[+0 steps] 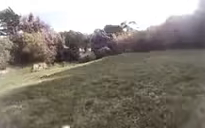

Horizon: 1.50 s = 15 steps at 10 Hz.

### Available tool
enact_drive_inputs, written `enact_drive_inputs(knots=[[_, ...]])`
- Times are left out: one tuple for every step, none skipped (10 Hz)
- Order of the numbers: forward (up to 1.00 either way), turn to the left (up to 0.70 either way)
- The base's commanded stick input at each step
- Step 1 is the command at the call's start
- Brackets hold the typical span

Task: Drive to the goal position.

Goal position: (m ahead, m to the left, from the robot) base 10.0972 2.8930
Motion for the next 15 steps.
enact_drive_inputs(knots=[[0.7,0.0],[0.7,0.0],[0.7,0.0],[0.7,0.0],[0.7,0.0],[0.7,0.0],[0.7,0.0],[0.7,0.0],[0.7,0.0],[0.7,0.0],[0.7,0.0],[0.7,0.0],[0.7,0.0],[0.7,0.0],[0.7,0.0]])
